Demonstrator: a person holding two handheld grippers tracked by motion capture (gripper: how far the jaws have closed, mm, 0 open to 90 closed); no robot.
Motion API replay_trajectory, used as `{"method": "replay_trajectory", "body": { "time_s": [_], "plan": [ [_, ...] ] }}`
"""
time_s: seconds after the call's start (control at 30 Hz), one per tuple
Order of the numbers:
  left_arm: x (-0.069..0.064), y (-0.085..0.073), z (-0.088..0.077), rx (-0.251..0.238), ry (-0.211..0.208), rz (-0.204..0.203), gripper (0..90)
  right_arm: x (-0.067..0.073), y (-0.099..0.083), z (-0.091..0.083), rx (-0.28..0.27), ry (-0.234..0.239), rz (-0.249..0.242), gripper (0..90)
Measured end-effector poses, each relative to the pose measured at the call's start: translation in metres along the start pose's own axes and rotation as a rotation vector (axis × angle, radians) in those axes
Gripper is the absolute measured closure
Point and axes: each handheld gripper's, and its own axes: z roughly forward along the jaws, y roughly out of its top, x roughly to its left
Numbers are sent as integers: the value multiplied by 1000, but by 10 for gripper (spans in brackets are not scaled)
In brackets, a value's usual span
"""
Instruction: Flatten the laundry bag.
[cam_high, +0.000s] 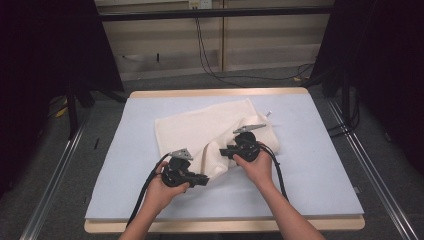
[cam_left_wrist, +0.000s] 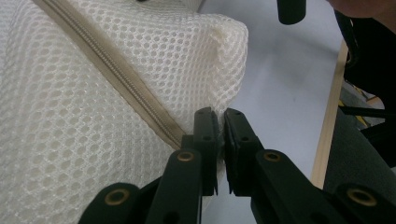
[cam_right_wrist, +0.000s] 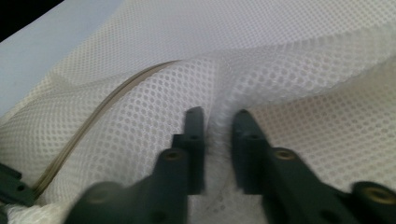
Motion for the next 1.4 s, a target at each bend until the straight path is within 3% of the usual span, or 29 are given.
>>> {"method": "replay_trajectory", "body": {
  "time_s": [0.13, 0.3, 0.47, 0.63, 0.77, 0.97, 1.03, 1.17, 1.3, 1.4],
  "plan": [
    [5, -3, 2, 4, -9, -31, 765, 4, 0, -6, -1, 23, -39, 869],
    [4, 3, -8, -49, 14, -18, 583, 3, -8, -16, 8, 17, -53, 872],
    [9, 5, -23, -136, 30, -73, 430, 4, -22, -26, 8, 23, -50, 872],
    [20, 5, -35, -174, 115, -85, 348, 10, -31, -34, 10, 14, -81, 872],
    [31, 2, -36, -159, 197, -81, 314, 13, -37, -38, 4, 13, -96, 871],
    [57, -4, -38, -156, 293, -124, 268, 19, -48, -43, 9, 14, -106, 871],
    [65, -7, -37, -143, 303, -139, 265, 20, -51, -44, 10, 16, -108, 871],
    [74, -10, -34, -133, 346, -131, 243, 23, -56, -46, 24, 13, -111, 871],
    [81, -12, -29, -100, 385, -95, 233, 24, -61, -48, 29, 19, -108, 870],
    [84, -14, -25, -95, 358, -96, 233, 26, -65, -49, 39, 17, -112, 870]
  ]
}}
